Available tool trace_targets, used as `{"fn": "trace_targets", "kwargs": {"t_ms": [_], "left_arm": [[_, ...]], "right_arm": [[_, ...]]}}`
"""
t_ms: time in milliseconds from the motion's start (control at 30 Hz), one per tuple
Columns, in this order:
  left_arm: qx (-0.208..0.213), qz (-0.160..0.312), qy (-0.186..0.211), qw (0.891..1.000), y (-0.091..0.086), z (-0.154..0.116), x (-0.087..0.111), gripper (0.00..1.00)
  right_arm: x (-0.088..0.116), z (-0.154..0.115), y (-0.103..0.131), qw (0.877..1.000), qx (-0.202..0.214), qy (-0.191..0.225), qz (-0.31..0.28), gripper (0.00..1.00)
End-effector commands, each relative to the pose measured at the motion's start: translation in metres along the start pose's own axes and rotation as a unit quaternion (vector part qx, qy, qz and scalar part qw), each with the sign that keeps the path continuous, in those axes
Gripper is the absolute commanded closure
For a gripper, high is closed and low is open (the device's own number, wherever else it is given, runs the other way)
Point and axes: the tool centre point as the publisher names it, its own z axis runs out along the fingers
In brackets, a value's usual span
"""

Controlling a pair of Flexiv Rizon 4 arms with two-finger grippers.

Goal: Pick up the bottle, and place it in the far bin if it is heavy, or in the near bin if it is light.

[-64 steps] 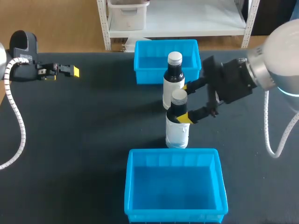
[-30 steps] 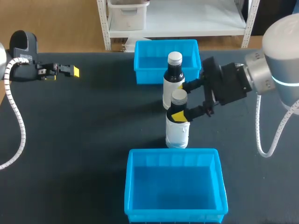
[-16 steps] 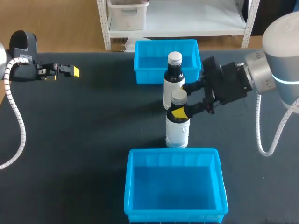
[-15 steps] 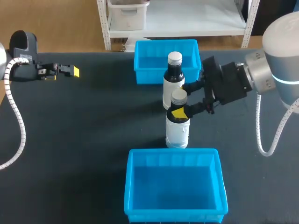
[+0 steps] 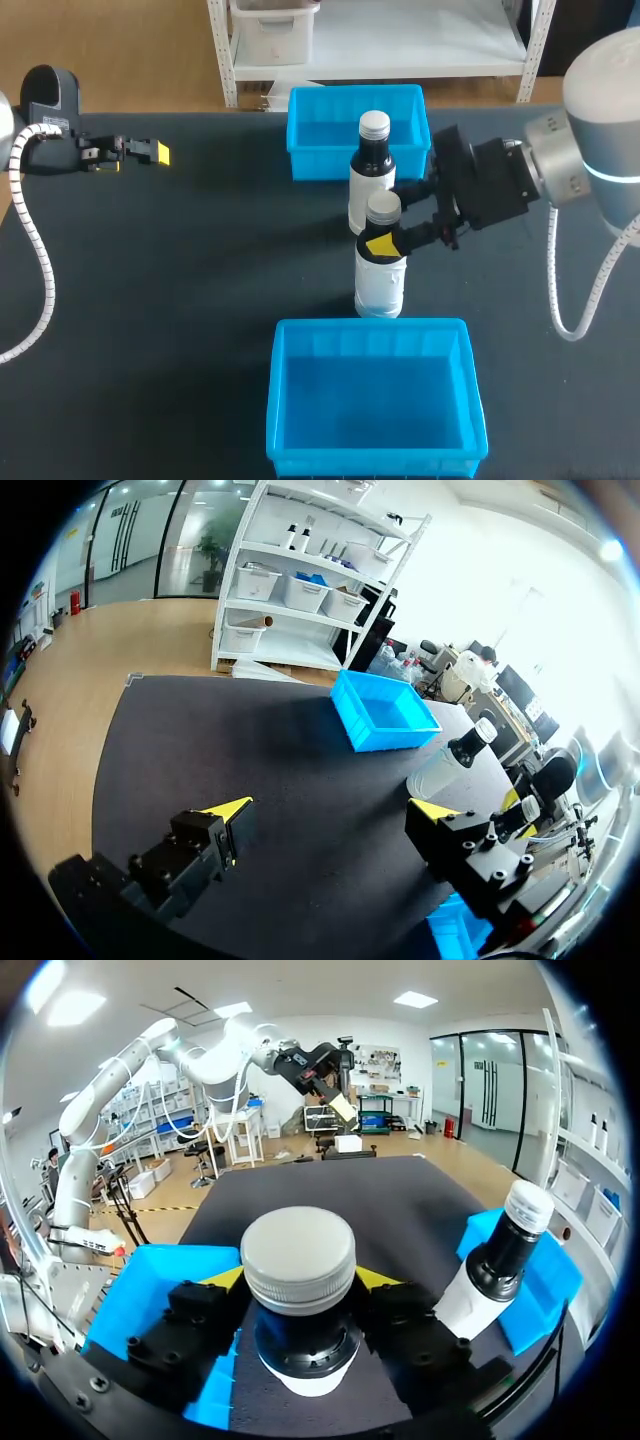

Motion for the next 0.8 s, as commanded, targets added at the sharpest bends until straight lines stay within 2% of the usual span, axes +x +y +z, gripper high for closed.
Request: {"fn": "trace_targets", "kwargs": {"t_ms": [33,400,533,633,667,800], "left_arm": [[0.000,0.000,0.000,1.000,0.0000,0.0000,0.0000,0.00],[0.000,0.000,0.000,1.000,0.0000,0.0000,0.0000,0.00],[0.000,0.000,0.000,1.000,0.0000,0.0000,0.0000,0.00],[0.000,0.000,0.000,1.000,0.0000,0.0000,0.0000,0.00],[0.000,0.000,0.000,1.000,0.0000,0.0000,0.0000,0.00],[0.000,0.000,0.000,1.000,0.0000,0.0000,0.0000,0.00]], "right_arm": [[0.0009,-0.0009,0.0009,1.000,0.000,-0.003,0.000,0.51],[0.0019,-0.0002,0.0007,1.000,-0.001,-0.004,0.000,0.53],[0.0030,0.0002,0.0005,1.000,-0.002,-0.003,0.001,0.63],[0.0032,0.0003,0.0004,1.000,-0.002,-0.003,0.001,0.83],[0.0033,0.0003,0.0003,1.000,-0.001,-0.003,0.002,1.00],[0.0026,-0.0010,-0.0003,1.000,0.002,0.001,0.002,1.00]]}}
